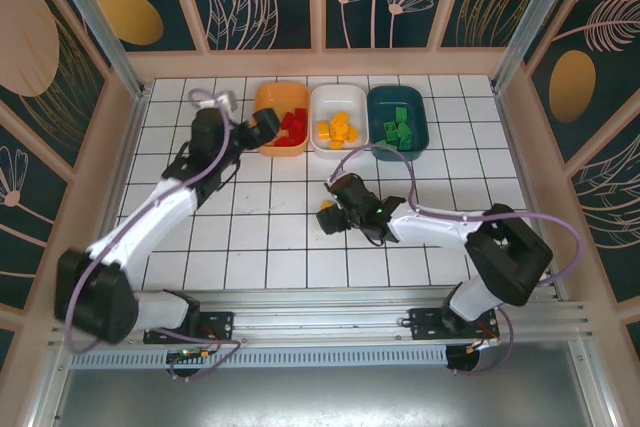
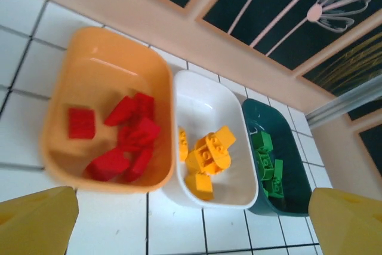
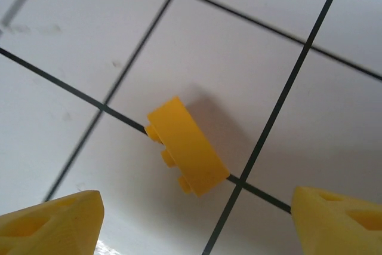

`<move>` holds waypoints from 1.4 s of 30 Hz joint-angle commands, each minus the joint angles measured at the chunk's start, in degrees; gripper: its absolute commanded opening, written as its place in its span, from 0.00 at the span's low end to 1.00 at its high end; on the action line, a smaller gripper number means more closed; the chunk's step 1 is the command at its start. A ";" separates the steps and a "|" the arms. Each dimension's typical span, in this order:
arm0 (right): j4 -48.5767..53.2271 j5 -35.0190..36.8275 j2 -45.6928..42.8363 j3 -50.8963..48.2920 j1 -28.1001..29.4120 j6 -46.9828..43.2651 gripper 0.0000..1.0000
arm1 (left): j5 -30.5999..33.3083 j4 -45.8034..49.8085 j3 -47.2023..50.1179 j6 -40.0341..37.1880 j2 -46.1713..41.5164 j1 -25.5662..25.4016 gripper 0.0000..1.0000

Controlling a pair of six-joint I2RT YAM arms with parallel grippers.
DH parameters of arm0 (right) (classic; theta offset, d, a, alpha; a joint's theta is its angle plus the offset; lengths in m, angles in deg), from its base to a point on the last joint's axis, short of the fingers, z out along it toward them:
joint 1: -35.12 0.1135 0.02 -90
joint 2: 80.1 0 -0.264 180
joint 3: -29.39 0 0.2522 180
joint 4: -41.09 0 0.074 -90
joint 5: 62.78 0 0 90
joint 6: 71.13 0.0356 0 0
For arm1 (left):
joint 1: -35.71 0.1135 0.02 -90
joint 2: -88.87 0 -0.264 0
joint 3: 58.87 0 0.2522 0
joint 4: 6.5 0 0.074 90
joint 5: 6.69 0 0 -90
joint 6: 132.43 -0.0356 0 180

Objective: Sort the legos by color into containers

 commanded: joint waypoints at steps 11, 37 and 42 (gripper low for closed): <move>-0.23 2.31 9.70 6.81 1.04 -2.88 0.66 | 11.82 21.36 16.85 8.25 -30.76 0.66 0.98; -5.85 -2.05 1.16 13.70 -11.70 0.24 0.27 | 7.78 8.77 9.64 9.90 -10.59 0.75 0.99; -4.82 -4.48 8.30 22.09 -19.55 2.73 0.27 | 4.63 4.20 9.26 11.93 -2.10 0.75 0.99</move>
